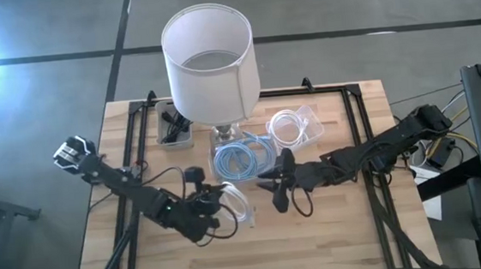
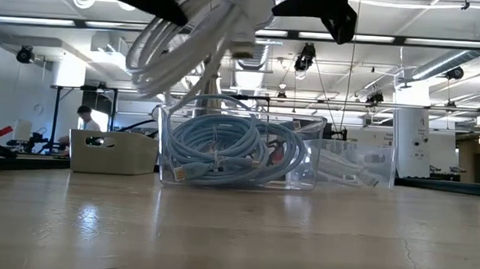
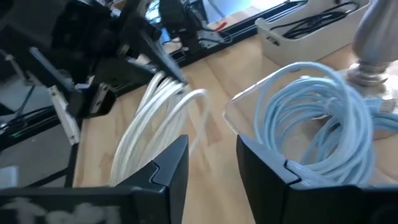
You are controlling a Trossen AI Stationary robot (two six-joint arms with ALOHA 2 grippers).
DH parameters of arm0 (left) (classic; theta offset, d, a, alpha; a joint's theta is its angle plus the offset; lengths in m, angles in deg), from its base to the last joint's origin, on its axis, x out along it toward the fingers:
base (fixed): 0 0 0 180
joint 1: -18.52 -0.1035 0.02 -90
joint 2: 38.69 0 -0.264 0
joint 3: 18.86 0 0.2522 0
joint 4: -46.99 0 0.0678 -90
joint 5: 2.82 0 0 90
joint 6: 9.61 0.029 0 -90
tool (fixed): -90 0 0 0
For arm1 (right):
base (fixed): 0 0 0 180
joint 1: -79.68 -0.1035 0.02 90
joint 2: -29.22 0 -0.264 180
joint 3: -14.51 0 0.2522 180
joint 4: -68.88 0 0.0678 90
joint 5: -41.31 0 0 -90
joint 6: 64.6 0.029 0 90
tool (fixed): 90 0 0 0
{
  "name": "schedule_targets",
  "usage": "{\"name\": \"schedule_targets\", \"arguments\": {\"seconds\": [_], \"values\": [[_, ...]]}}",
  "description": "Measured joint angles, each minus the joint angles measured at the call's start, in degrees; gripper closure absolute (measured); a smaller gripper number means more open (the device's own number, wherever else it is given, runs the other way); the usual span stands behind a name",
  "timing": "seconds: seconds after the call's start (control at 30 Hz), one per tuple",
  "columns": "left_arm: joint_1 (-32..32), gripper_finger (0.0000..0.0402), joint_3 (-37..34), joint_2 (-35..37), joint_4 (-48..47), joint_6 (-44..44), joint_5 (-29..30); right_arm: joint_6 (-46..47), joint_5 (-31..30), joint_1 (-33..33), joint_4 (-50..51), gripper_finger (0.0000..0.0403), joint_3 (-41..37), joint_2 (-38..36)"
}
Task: Pick & Place USB Port
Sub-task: Put the white hdmi cable into the right transparent bin
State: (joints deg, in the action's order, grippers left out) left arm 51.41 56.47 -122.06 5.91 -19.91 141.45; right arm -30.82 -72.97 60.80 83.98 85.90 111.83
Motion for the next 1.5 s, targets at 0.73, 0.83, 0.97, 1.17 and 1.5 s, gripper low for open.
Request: {"name": "schedule_targets", "arguments": {"seconds": [0.73, 0.83, 0.97, 1.17, 1.5], "values": [[-7.94, 0.0376, 7.75, -6.75, 2.3, 5.46, 7.74, -2.97, -0.03, -0.02, -0.26, 0.0268, 0.0, 0.0], [-7.93, 0.0376, 7.83, -6.5, 3.7, 5.55, 8.23, -4.25, -0.41, 0.07, -0.28, 0.027, 0.0, 0.0], [-7.89, 0.0376, 7.69, -6.5, 3.39, 4.93, 8.06, -4.71, -0.4, 0.0, -0.21, 0.027, -0.04, 0.0], [-7.39, 0.0376, 7.64, -6.52, 3.09, 3.96, 7.18, -5.92, -0.34, 0.0, -0.04, 0.027, -0.04, 0.0], [-7.35, 0.0376, 7.62, -6.54, 12.66, 7.09, 6.87, -5.95, -1.14, 0.11, -0.01, 0.027, -0.07, 0.0]]}}
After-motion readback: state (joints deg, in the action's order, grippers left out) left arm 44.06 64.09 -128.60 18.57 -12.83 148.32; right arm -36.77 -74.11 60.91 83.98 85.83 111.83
